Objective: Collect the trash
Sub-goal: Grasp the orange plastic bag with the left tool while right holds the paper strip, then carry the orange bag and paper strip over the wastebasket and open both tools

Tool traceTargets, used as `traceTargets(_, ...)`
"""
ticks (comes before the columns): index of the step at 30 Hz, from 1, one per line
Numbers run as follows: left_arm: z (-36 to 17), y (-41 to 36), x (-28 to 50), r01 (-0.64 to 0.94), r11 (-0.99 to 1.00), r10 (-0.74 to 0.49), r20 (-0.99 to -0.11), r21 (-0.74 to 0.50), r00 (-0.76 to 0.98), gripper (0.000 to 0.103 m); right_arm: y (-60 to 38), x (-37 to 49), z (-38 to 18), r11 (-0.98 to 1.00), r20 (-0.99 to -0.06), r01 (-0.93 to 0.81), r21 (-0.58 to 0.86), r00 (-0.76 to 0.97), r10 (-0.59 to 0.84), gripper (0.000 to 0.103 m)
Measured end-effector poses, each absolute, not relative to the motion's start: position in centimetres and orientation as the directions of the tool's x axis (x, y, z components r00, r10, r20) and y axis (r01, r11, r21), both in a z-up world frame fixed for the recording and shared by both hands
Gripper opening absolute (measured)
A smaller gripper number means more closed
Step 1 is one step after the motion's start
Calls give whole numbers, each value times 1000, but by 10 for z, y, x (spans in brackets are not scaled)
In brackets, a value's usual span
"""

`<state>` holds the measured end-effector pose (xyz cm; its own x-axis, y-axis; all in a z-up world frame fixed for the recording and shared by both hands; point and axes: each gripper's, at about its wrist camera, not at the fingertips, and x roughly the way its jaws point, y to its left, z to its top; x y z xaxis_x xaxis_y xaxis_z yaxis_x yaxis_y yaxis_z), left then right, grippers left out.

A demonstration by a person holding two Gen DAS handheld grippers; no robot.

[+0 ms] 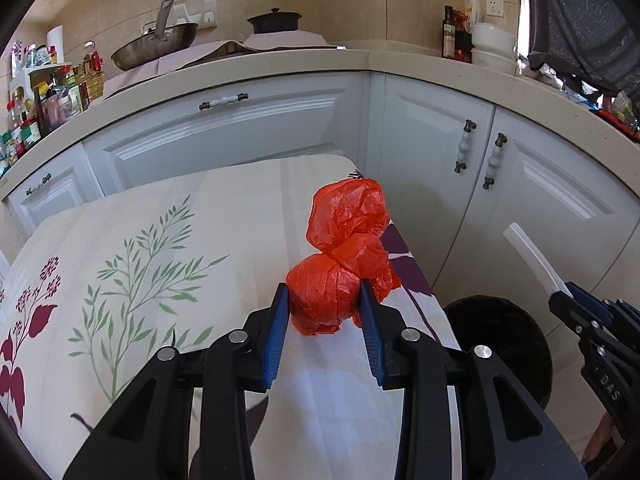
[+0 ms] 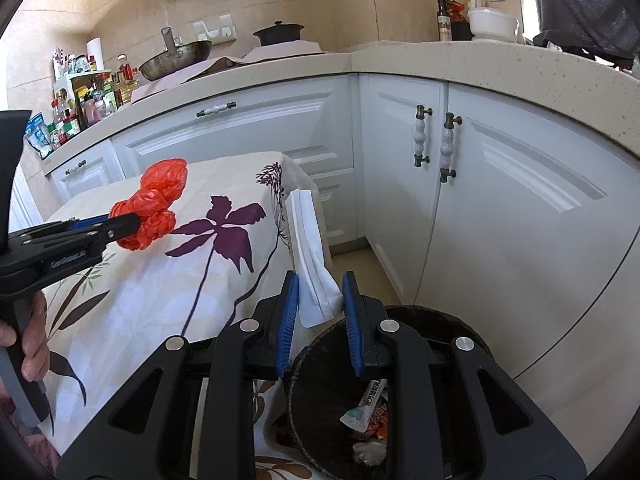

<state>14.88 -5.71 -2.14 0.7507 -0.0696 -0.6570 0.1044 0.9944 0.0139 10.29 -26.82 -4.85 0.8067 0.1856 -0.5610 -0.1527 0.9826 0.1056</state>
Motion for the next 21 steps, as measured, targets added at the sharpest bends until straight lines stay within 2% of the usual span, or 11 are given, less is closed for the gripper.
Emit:
traceTargets(11,-12,-72,114,158,987,-125,-649,-7,751,35,-281,78,-34,989,-539,-102,104,830,143,22)
traceTargets(21,-14,-116,94,248,969,-195,-652,-12,733,35,-313,52,-30,995,-530,-21,98,845,70,22)
